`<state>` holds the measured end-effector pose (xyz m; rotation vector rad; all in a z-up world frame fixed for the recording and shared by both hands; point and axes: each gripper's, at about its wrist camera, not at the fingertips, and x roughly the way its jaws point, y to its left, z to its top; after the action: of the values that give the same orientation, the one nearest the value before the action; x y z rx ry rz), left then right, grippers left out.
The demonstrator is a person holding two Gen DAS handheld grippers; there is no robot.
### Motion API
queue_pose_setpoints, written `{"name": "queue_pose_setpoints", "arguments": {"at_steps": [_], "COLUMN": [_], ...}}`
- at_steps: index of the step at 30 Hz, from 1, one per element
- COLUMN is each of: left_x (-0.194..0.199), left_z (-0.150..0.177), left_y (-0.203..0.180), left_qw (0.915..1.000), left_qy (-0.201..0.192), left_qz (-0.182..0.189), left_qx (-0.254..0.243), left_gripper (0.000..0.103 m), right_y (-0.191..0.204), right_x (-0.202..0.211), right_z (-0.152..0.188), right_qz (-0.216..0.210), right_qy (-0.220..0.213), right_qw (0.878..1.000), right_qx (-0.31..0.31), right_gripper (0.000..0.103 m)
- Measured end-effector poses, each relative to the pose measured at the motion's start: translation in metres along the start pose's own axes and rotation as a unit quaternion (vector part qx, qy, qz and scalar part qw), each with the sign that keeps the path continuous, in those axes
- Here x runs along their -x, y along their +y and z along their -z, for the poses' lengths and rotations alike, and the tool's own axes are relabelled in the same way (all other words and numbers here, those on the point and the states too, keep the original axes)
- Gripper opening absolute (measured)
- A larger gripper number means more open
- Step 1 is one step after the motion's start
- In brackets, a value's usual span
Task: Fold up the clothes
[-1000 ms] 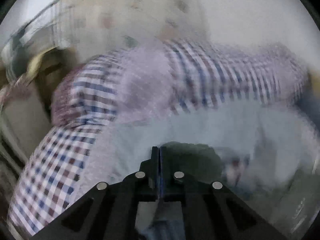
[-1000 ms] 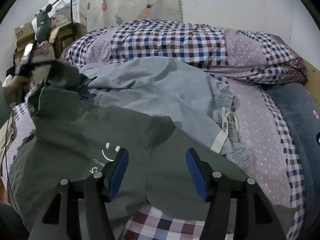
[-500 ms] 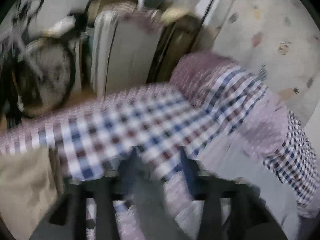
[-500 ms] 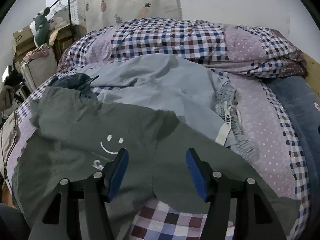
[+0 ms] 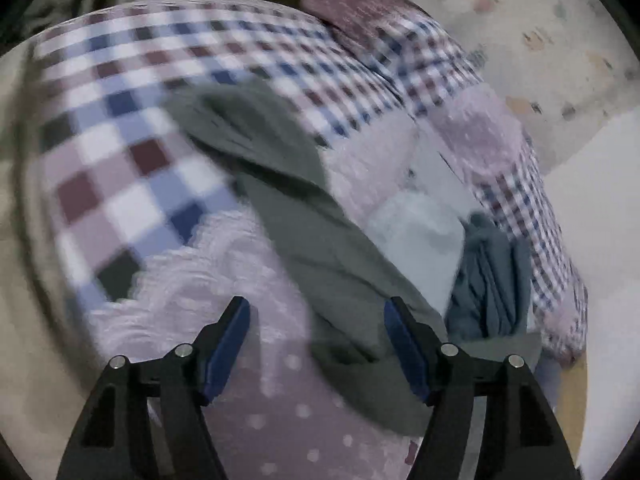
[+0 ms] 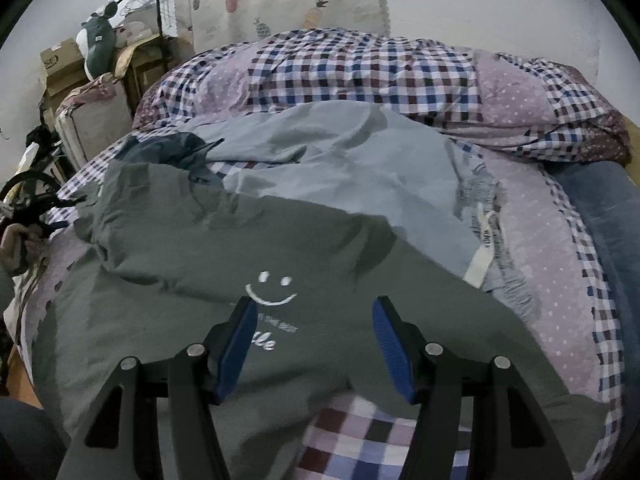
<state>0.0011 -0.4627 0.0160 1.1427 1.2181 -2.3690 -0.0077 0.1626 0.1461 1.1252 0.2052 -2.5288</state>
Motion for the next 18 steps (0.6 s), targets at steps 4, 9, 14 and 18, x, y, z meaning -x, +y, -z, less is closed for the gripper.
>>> {"name": "queue_pose_setpoints", "arguments": {"at_steps": [4,9,14,18], "left_x": [-0.025,-0.042,-0.002,0.071], "left_z": [-0.013,-0.029,-0.018,-0.001], "left_y": [-0.009,0.018,-0.004,-0.025], "left_qw": [1.0,0.9933,0.9925,0.9797], "left_qy": [-0.002,-0.02,-0.079,-0.156], "left_qz": [0.002,0.016,0.055,0.099], "left_qx": [0.009,0.113,0.075,0.078], "left_gripper": [0.073,0.006,0.005,0.005], "right_y": [0.024,0.042,0.039,0.033], "right_x": [-0.002,-0.005,-0.008,-0.009], "right_z": [0.001,0.003,0.003,0.003], "right_qz": [-0.019,-0.027,-0.021,-0.016], "right_qy": [0.004,0.007,0.008,0.008], "right_qw": [1.0,0.999,0.999,0.999], "right_qx": [0.023,0.034,0.031,0.027], "right_gripper": [0.063,0.063,0.063,0.063]}}
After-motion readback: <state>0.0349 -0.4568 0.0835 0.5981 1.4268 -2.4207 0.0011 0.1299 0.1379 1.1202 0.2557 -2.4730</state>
